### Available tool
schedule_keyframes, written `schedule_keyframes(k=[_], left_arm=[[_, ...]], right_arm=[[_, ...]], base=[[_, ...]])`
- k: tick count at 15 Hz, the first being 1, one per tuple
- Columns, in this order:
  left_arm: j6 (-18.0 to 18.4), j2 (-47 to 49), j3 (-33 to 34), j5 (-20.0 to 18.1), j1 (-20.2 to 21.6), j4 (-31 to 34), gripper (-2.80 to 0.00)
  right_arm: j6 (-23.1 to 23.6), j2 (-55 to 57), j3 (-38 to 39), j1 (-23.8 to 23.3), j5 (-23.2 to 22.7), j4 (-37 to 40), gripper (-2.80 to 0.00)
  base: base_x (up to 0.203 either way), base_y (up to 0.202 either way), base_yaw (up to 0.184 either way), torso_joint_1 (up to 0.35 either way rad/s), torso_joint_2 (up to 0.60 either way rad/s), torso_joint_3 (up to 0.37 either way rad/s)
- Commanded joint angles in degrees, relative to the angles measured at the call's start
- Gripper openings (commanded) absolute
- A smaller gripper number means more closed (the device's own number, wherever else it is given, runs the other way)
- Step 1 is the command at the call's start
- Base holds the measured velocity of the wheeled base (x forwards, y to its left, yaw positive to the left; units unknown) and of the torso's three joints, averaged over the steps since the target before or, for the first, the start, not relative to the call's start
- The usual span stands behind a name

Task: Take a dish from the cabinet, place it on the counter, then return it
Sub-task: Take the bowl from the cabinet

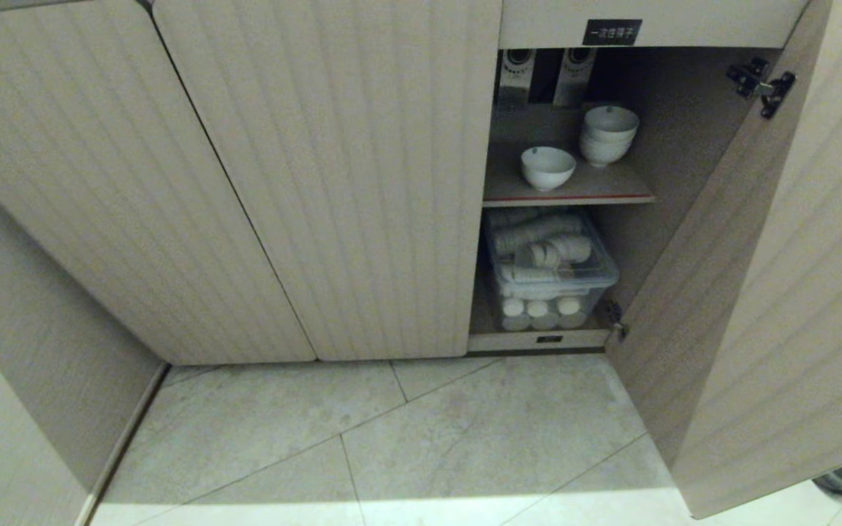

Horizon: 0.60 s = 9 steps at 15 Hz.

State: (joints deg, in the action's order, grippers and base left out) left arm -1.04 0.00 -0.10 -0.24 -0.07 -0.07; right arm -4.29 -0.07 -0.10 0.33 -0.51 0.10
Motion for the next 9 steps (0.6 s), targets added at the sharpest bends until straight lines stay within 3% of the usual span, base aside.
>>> schedule_keyframes(k=[1, 9], left_arm=[[-0.02, 0.0, 0.01, -0.02, -0.01, -0.01, -2.8], [-0.11, 0.0, 0.01, -0.1, 0.06, -0.01, -2.8]], right_arm=[[-0.02, 0.07, 0.01, 0.02, -0.02, -0.01, -2.8], [-0.02, 0.07, 0.01, 0.02, -0.02, -0.01, -2.8]], base=[[0.0, 0.14, -0.003, 0.002, 0.01, 0.002], [0.0, 0.011, 0.0, 0.0, 0.0, 0.001]])
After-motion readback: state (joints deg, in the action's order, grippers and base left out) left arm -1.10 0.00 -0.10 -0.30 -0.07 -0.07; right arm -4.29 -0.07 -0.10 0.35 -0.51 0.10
